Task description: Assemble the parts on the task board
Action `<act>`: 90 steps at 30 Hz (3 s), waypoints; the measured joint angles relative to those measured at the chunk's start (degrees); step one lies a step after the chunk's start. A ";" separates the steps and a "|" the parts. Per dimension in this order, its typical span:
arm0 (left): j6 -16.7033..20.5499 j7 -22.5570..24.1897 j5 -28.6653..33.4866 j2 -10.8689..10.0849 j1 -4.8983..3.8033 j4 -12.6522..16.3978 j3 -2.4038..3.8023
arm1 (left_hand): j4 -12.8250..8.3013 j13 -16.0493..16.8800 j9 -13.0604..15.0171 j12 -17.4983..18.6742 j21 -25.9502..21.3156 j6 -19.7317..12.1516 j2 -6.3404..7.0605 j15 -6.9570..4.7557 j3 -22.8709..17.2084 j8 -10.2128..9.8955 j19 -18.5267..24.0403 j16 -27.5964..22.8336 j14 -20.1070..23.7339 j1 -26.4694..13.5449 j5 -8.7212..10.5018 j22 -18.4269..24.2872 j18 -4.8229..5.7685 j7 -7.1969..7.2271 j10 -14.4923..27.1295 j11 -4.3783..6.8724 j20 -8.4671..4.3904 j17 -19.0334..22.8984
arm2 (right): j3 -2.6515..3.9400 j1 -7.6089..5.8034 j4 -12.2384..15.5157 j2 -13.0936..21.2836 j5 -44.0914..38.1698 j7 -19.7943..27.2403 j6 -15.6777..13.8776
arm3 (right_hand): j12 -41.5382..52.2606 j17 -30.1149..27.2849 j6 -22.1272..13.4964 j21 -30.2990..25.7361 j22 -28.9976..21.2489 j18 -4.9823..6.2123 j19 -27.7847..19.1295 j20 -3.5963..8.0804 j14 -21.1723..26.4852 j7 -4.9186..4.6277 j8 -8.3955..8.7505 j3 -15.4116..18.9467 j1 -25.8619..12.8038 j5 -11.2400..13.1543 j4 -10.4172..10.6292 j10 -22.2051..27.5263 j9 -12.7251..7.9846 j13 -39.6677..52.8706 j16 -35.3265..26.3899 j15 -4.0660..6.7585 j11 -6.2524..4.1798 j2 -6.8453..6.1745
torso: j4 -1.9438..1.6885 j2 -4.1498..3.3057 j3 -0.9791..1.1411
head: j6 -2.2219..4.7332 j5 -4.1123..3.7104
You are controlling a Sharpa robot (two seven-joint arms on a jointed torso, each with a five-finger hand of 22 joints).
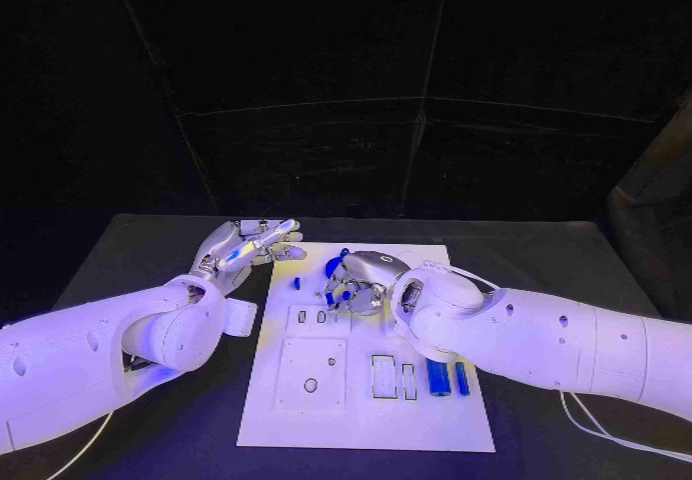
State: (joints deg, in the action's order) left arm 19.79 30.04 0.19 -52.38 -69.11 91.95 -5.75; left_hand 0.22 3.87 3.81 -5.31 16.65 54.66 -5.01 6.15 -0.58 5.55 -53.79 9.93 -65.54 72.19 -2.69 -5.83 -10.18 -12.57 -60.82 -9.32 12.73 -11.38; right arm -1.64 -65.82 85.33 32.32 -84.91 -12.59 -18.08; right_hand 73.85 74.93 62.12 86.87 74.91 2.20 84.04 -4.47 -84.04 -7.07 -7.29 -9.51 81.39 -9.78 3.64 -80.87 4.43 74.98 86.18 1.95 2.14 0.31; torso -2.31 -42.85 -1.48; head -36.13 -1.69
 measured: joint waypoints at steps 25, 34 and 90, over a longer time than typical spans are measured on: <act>-0.27 -0.17 0.22 0.37 0.00 -0.35 0.00 | 0.00 0.00 0.00 0.00 0.00 0.00 0.00 0.00 0.00 0.00 0.00 0.00 0.00 0.00 0.00 -0.01 0.00 0.00 0.00 0.00 0.00 -0.04 | -0.15 1.49 -0.17 -0.89 -4.84 -1.35 1.67 | 0.00 -0.01 0.08 0.00 0.00 0.00 0.00 -0.01 0.00 0.31 0.60 -0.43 -0.82 0.19 0.13 -0.52 0.46 0.08 0.00 0.00 -0.52 -0.84 | -0.04 -0.02 0.02 | -1.44 0.61; -0.35 -0.23 0.25 0.30 0.00 -0.38 0.00 | 0.00 0.00 0.00 0.00 0.00 0.00 0.00 0.00 0.00 0.00 0.00 0.00 0.00 0.00 0.00 -0.01 0.00 0.00 0.00 0.00 0.00 -0.04 | -0.05 1.45 -0.11 -0.62 -5.61 -1.58 2.31 | 0.01 -0.01 -0.01 0.00 -0.01 0.00 0.00 -0.01 0.00 0.41 0.42 -0.47 -1.05 -0.02 0.09 -0.60 0.46 0.12 0.00 0.00 -0.60 -1.08 | -0.04 -0.02 0.04 | -1.59 0.45; -0.52 -0.43 0.32 0.10 0.00 -0.45 -0.01 | -0.09 0.00 0.00 0.28 -0.21 0.00 0.00 0.00 0.10 0.00 0.00 -0.23 0.00 0.00 0.00 0.09 0.00 0.00 0.00 0.00 0.00 -0.10 | -0.16 1.76 0.65 -0.97 -9.23 -5.35 2.42 | -4.45 0.02 -3.51 -0.89 -0.01 0.00 -0.71 -0.73 0.20 -0.72 3.07 7.16 -11.76 -2.10 6.26 1.77 0.02 -2.31 -1.52 -0.63 0.93 -7.05 | -0.06 -0.02 0.07 | -1.77 0.08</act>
State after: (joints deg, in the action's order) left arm 19.27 29.61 0.51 -52.29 -69.11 91.50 -5.76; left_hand 0.13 3.87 3.82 -5.03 16.43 54.66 -5.01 6.15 -0.48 5.55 -53.79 9.70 -65.54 72.19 -2.69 -5.74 -10.17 -12.57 -60.81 -9.32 12.74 -11.47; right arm -1.80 -64.06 85.98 31.35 -94.14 -17.95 -15.66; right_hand 69.39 74.95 58.61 85.98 74.90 2.20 83.32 -5.20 -83.83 -7.79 -4.22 -2.35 69.63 -11.89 9.90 -79.11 4.44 72.66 84.66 1.32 3.07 -6.74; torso -2.37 -42.87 -1.41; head -37.90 -1.61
